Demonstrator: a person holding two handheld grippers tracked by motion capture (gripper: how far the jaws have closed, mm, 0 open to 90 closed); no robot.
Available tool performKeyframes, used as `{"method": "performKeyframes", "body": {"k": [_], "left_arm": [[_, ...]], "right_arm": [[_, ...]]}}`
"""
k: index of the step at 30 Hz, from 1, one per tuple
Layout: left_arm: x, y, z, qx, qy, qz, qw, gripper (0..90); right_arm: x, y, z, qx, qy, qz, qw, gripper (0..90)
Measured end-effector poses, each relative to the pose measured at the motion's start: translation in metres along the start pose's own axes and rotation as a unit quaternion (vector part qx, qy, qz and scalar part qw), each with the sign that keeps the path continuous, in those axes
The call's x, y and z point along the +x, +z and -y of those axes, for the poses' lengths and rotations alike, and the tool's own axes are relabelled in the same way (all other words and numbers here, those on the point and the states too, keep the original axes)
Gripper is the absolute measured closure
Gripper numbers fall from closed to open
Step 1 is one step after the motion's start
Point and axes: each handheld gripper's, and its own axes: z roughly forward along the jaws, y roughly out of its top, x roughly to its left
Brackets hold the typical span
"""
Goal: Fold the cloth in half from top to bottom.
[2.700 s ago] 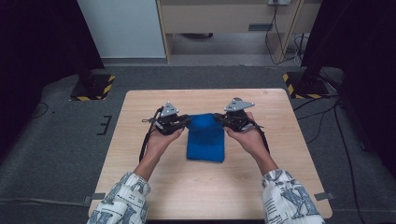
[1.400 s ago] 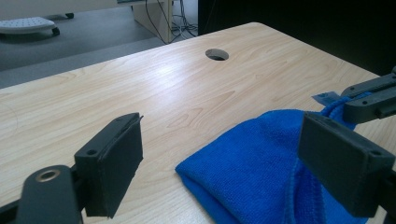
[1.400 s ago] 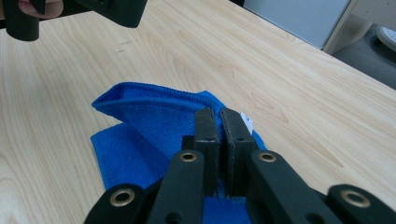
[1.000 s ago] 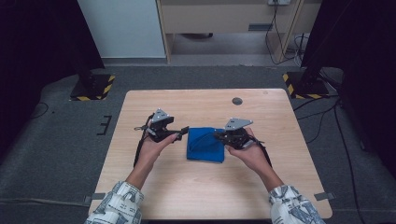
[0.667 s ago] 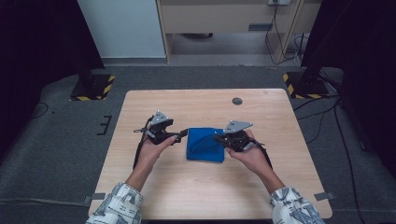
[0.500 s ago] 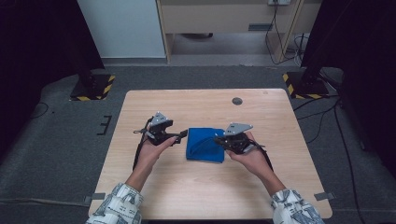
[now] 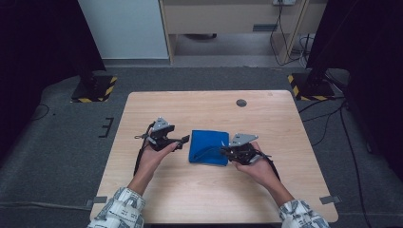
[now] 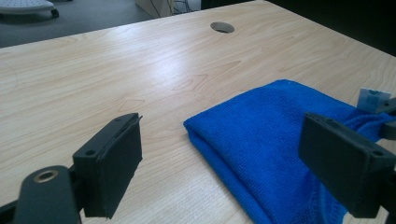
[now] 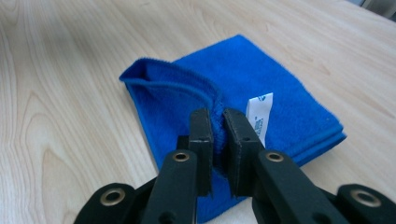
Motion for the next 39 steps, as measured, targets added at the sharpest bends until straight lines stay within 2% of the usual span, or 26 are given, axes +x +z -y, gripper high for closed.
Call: {"method": "performKeyframes", "body": {"k": [8, 16, 28, 30, 34, 39], "left_arm": [[-0.004, 0.003, 0.007, 0.012, 0.002, 0.002, 0.9999, 13.2], [-0.008, 0.01, 0.014, 0.025, 0.002, -0.003, 0.9997, 12.3], [-0.012, 0.013, 0.019, 0.041, 0.022, -0.01, 0.9989, 11.1], [-0.011, 0.012, 0.02, 0.039, 0.022, -0.011, 0.9989, 10.6], [-0.008, 0.01, 0.019, 0.034, 0.013, -0.02, 0.9991, 7.6], [-0.007, 0.007, 0.018, 0.035, 0.01, -0.02, 0.9992, 6.2]], "right_arm": [[0.006, 0.002, 0.017, 0.017, 0.003, -0.003, 0.9998, 72.7], [0.008, 0.002, 0.025, 0.035, 0.011, -0.003, 0.9993, 57.2], [0.017, 0.006, 0.03, 0.047, 0.012, -0.002, 0.9988, 35.7], [0.018, 0.007, 0.03, 0.049, 0.009, -0.001, 0.9988, 31.9], [0.019, 0.009, 0.027, 0.044, 0.02, -0.004, 0.9988, 16.7], [0.023, 0.011, 0.021, 0.032, 0.015, -0.01, 0.9993, 9.9]]}}
